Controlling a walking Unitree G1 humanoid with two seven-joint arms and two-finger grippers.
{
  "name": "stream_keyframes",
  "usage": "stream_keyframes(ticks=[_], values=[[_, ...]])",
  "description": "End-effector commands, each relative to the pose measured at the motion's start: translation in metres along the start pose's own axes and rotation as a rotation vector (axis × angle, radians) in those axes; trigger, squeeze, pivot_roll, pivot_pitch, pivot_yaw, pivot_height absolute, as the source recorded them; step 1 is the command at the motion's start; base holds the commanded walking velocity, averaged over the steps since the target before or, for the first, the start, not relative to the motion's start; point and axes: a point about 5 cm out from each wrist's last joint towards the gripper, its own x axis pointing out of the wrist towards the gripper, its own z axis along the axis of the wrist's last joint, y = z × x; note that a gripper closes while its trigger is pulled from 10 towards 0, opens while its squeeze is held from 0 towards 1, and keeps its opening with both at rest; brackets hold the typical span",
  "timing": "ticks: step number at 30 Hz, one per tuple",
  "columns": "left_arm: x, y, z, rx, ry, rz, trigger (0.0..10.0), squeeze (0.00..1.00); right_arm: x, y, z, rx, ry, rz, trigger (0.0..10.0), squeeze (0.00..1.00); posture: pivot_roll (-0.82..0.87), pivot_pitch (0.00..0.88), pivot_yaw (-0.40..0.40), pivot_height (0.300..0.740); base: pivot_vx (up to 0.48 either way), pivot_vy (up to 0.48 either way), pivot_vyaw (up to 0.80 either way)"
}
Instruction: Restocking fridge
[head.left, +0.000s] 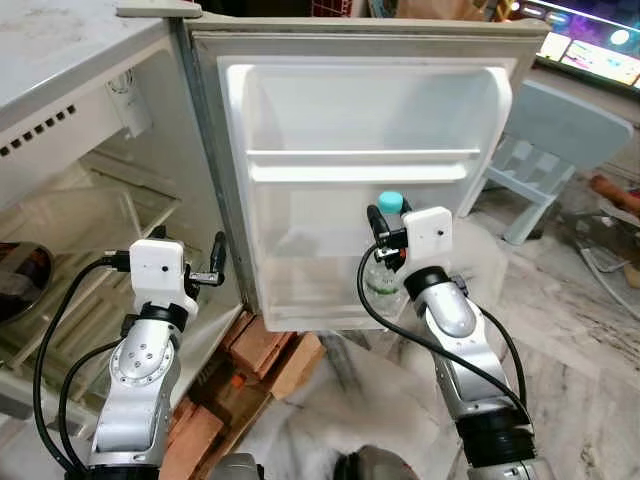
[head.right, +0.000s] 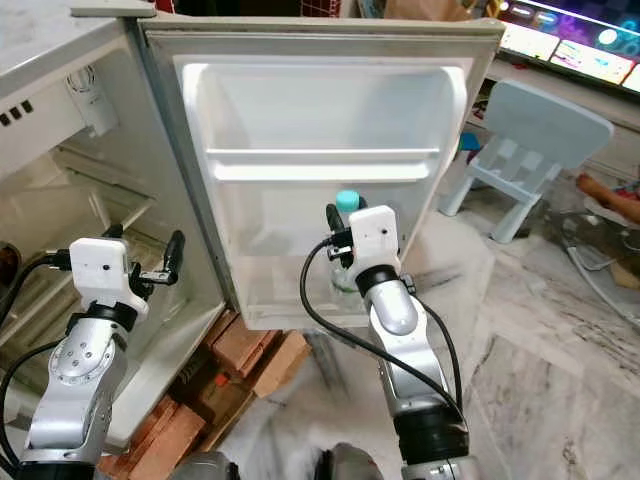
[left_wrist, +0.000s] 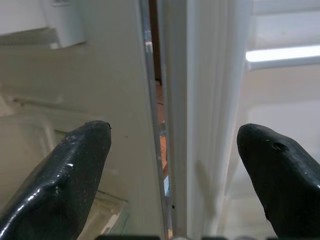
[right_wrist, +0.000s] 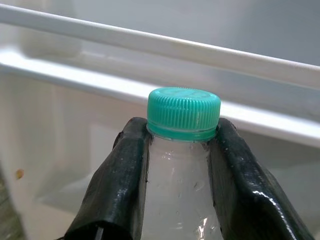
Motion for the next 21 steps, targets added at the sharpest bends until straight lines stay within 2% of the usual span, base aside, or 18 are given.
stream_keyframes(ticks=[1, 13, 21], values=[[-0.0012, -0.0046, 0.0009, 0.012, 0.002, -0.014, 10.0, 0.0, -0.0025, -0.0096, 0.0021, -0.014, -0.015, -0.034, 10.0, 0.0, 0.12, 0.066, -0.039, 0.74, 0.0, 0.0, 0.0], [-0.0027, -0.0045, 0.0012, 0.006, -0.005, -0.018, 10.0, 0.0, -0.002, -0.0096, 0.0036, -0.016, -0.023, -0.036, 10.0, 0.0, 0.12, 0.067, -0.042, 0.74, 0.294, 0.0, 0.0], [-0.0053, -0.0023, 0.0025, -0.008, -0.011, -0.006, 10.0, 0.0, -0.0025, -0.0086, 0.0017, -0.022, -0.014, -0.033, 10.0, 0.0, 0.12, 0.072, -0.044, 0.74, 0.0, 0.0, 0.0]])
